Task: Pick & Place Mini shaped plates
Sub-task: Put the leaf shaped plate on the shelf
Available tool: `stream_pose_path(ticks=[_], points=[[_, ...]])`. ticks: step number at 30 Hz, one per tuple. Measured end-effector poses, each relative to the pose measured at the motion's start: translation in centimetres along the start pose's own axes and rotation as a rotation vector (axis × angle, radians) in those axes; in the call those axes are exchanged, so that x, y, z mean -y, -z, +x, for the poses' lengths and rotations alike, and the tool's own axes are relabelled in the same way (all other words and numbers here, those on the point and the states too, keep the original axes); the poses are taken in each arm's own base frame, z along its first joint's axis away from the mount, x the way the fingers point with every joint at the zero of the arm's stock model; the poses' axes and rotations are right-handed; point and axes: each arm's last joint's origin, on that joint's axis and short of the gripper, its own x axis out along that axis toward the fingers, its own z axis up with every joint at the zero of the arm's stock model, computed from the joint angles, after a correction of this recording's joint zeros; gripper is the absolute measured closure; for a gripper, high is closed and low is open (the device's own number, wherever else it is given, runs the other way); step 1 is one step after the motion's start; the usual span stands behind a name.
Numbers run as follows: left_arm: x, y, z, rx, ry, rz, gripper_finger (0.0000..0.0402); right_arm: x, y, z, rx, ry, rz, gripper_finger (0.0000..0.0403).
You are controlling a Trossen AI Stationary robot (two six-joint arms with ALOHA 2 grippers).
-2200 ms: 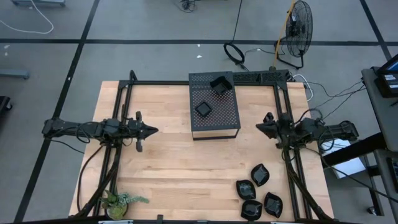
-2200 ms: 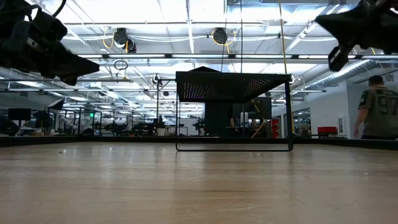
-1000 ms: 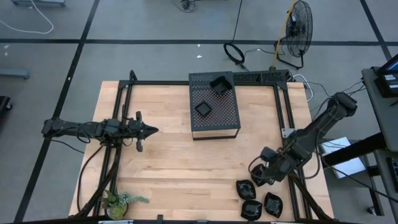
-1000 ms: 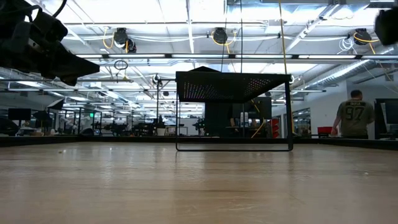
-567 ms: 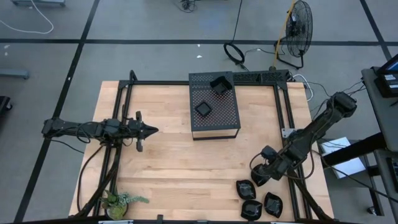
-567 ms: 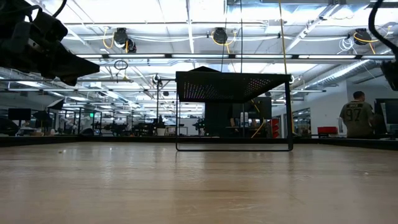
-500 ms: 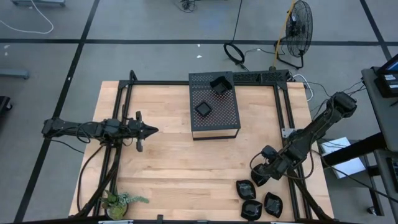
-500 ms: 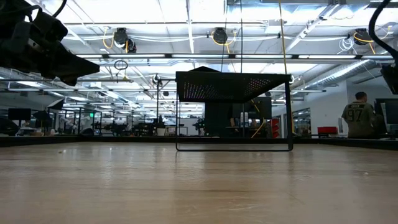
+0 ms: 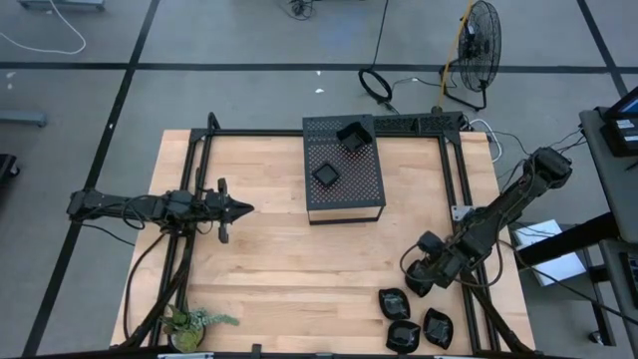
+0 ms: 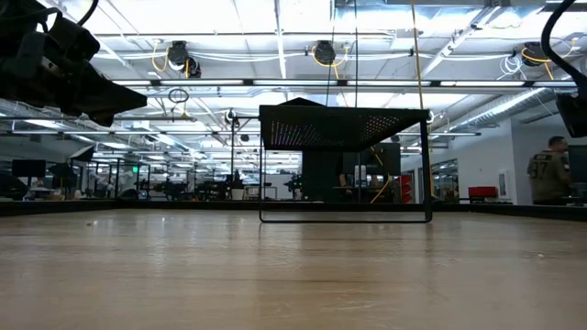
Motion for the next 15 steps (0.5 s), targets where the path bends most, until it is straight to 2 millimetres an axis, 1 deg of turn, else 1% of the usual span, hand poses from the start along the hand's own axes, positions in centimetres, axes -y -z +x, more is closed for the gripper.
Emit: stream_pose_path(ticks=[6, 11, 15], points=[[0.0, 0.0, 0.0, 0.000, 0.000, 0.000, 0.0376, 0.0, -0.7, 0.0, 0.125, 0.001, -0.044, 0.0396], [0.0, 0.0, 0.0, 0.000, 0.000, 0.000, 0.0376, 0.2, -1.8, 0.0, 0.279, 0.034, -0.091, 0.0393], [0.0, 0.0, 0.0, 0.000, 0.000, 0.000, 0.0376, 0.5, -2.7, -0.1, 0.366, 0.093, -0.146, 0.0397]])
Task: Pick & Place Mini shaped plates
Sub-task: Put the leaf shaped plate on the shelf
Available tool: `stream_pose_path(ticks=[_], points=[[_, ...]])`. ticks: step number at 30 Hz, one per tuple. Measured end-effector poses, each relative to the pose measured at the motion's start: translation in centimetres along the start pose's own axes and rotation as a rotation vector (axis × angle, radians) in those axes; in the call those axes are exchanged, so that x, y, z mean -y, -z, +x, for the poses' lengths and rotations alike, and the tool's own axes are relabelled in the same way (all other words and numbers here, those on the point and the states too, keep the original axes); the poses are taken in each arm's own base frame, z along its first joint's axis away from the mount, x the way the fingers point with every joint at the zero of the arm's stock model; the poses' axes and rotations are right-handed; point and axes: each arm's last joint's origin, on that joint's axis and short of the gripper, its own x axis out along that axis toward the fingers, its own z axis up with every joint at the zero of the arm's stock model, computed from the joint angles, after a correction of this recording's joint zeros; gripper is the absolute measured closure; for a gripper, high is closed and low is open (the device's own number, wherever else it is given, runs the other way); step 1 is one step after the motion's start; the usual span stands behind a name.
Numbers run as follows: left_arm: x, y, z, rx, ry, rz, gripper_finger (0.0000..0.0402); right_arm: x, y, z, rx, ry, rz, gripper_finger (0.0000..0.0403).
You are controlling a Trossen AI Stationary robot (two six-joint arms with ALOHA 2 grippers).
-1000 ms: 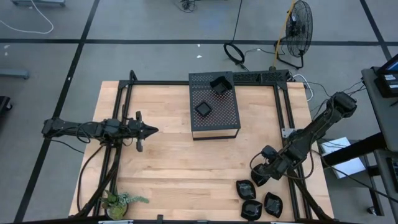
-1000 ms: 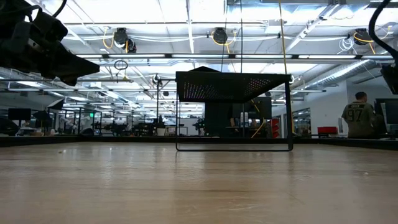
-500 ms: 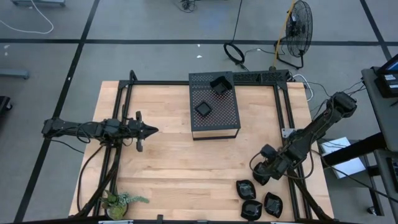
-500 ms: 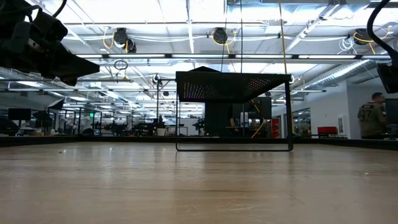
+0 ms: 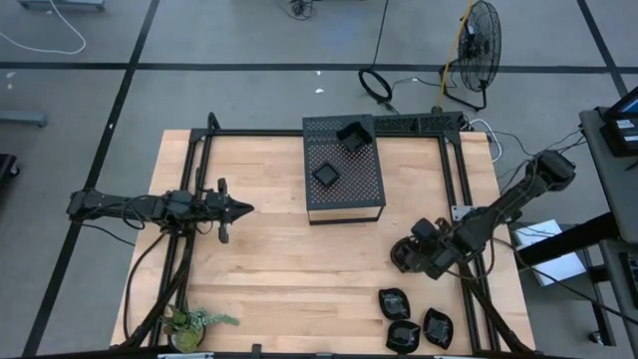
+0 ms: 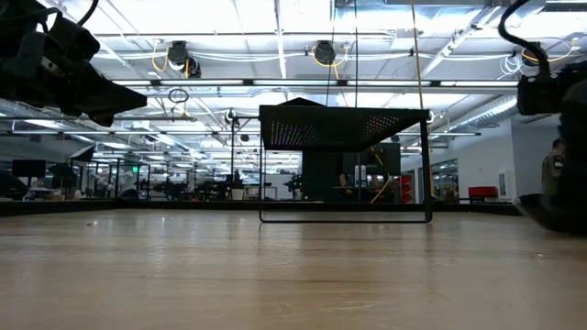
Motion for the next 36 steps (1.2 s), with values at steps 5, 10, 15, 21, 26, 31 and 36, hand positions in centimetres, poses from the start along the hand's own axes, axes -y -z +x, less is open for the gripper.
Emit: stream_pose_path(ticks=[5, 10, 15, 21, 26, 31, 36], points=[[0.0, 0.0, 0.0, 0.000, 0.000, 0.000, 0.0376, 0.3, -0.8, 0.4, 0.020, 0.038, -0.030, 0.0391], [0.0, 0.0, 0.0, 0.000, 0.000, 0.000, 0.0376, 0.6, -1.4, 0.7, -0.009, 0.058, -0.037, 0.0336], [0.0, 0.0, 0.0, 0.000, 0.000, 0.000, 0.0376, 1.0, -1.9, 0.9, -0.079, 0.069, 0.078, 0.0272], [0.0, 0.0, 0.0, 0.000, -0.001, 0.000, 0.0376, 1.5, -1.7, 0.7, -0.257, 0.068, 0.195, 0.0234], [0.0, 0.0, 0.0, 0.000, 0.000, 0.000, 0.0376, 1.3, -1.5, 0.6, -0.311, 0.052, 0.240, 0.0235], [0.0, 0.0, 0.0, 0.001, -0.001, 0.000, 0.0376, 0.7, -1.5, 0.5, -0.310, -0.010, 0.241, 0.0250], [0.0, 0.0, 0.0, 0.000, -0.001, 0.000, 0.0376, 0.7, -1.4, 0.6, -0.308, -0.018, 0.234, 0.0280]])
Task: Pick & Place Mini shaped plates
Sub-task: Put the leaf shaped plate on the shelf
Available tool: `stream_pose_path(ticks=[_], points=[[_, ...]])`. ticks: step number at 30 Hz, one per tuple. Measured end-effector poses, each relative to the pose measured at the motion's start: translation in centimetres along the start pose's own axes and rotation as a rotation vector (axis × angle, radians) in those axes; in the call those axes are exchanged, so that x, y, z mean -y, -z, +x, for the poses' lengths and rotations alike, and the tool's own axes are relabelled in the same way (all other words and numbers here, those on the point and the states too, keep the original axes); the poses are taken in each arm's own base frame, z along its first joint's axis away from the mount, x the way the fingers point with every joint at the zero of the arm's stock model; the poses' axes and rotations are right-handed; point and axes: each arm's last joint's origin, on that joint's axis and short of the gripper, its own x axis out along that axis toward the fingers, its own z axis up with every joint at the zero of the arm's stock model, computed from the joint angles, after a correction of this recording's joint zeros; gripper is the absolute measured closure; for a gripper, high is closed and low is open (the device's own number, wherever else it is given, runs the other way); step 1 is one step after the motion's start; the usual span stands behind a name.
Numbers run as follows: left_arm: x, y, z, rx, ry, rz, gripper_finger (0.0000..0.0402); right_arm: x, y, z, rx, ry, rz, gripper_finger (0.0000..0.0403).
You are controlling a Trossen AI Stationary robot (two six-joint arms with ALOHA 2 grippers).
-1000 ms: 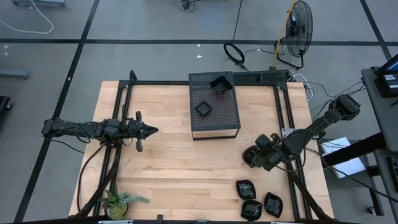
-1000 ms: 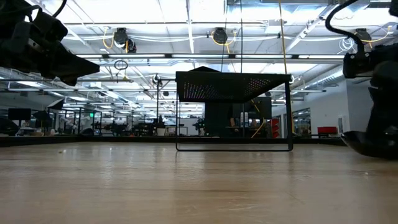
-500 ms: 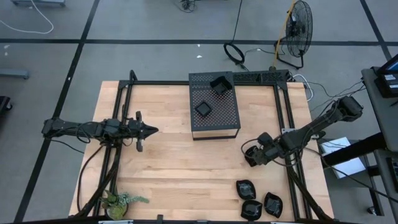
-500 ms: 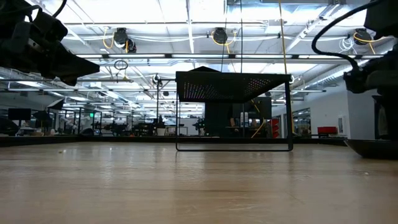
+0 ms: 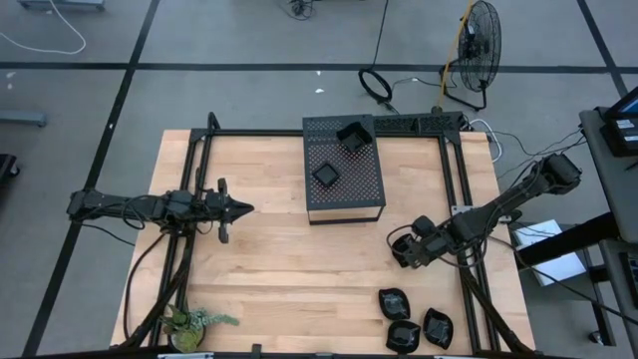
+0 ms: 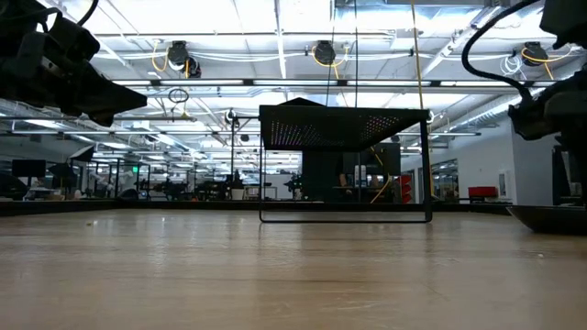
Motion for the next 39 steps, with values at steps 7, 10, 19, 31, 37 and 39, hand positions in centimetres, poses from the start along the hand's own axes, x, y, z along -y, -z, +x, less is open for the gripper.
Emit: stream_pose_path(ticks=[7, 10, 19, 31, 37, 39], points=[[0.0, 0.0, 0.0, 0.000, 0.000, 0.000, 0.0376, 1.1, 0.3, 1.4, 0.000, 0.008, -0.006, 0.0335], [0.0, 0.0, 0.0, 0.000, 0.000, 0.000, 0.0376, 1.4, 0.3, 1.8, 0.001, 0.005, -0.036, 0.0357], [0.0, 0.0, 0.0, 0.000, 0.000, 0.000, 0.0376, 1.2, 0.1, 1.1, 0.059, -0.080, -0.090, 0.0400], [0.0, 0.0, 0.0, 0.001, 0.000, 0.000, 0.0376, -0.2, -0.5, -0.9, 0.212, -0.348, -0.208, 0.0402], [0.0, 0.0, 0.0, 0.001, 0.000, 0.000, 0.0376, -1.3, -0.7, -2.1, 0.295, -0.502, -0.320, 0.0402], [0.0, 0.0, 0.0, 0.000, 0.000, 0.000, 0.0376, -1.8, -0.8, -2.6, 0.334, -0.563, -0.361, 0.0402]])
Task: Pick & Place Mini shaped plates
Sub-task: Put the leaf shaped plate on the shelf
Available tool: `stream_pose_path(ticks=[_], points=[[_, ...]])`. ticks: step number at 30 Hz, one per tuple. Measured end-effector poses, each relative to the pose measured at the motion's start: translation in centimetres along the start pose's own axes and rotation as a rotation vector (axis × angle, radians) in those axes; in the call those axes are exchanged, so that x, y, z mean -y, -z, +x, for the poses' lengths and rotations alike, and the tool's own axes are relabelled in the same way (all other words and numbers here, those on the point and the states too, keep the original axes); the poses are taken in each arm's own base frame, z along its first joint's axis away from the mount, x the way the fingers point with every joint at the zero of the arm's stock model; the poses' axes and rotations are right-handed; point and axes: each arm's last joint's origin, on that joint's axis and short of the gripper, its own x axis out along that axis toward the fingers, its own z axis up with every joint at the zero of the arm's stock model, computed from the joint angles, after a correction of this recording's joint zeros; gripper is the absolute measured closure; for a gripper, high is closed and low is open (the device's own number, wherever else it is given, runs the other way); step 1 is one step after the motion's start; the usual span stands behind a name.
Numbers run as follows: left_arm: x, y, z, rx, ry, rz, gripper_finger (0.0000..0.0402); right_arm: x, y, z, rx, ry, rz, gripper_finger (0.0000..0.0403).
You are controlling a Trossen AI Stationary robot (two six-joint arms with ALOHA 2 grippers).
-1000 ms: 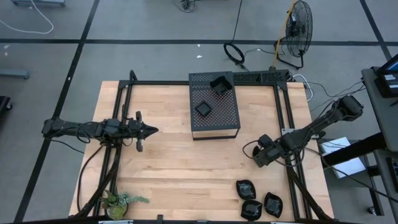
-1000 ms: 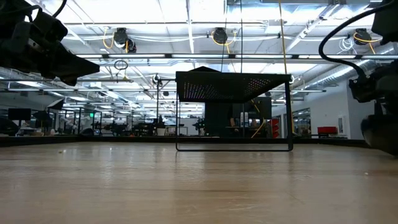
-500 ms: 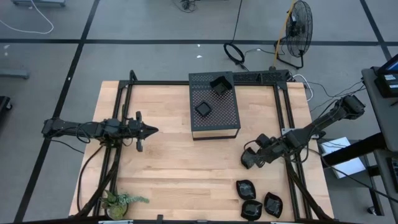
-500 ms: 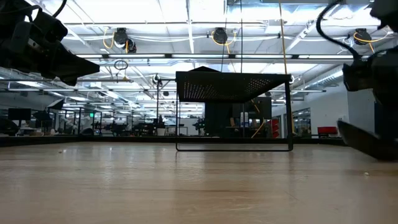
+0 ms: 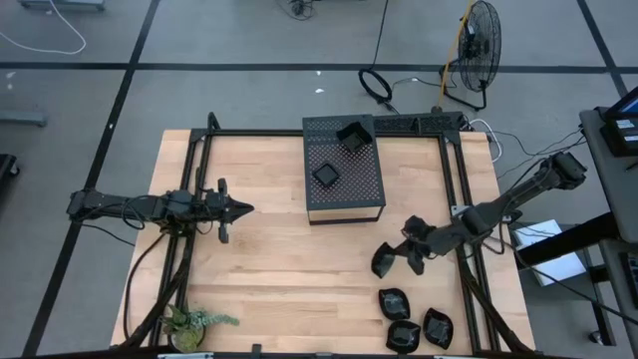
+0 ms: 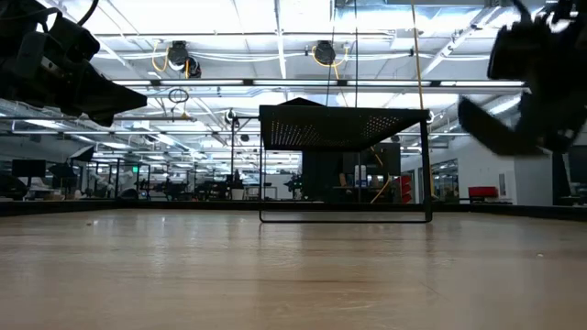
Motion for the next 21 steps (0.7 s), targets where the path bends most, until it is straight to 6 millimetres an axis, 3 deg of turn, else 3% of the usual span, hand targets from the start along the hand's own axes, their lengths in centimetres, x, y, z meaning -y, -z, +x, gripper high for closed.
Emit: stream_pose_path(ticks=[6, 10, 15, 21], points=[[0.0, 0.0, 0.0, 0.000, 0.000, 0.000, 0.0376, -1.5, -2.3, -0.7, 0.196, -0.194, -0.031, 0.0402], [0.0, 0.0, 0.0, 0.000, 0.000, 0.000, 0.0376, -1.4, -4.7, -1.5, 0.306, -0.280, 0.006, 0.0402], [0.0, 0.0, 0.0, 0.000, 0.000, 0.000, 0.0376, -0.3, -8.4, -3.0, 0.371, -0.272, 0.076, 0.0403], [0.0, 0.0, 0.0, 0.000, 0.000, 0.000, 0.0376, 2.6, -12.1, -4.4, 0.385, -0.136, 0.186, 0.0403]])
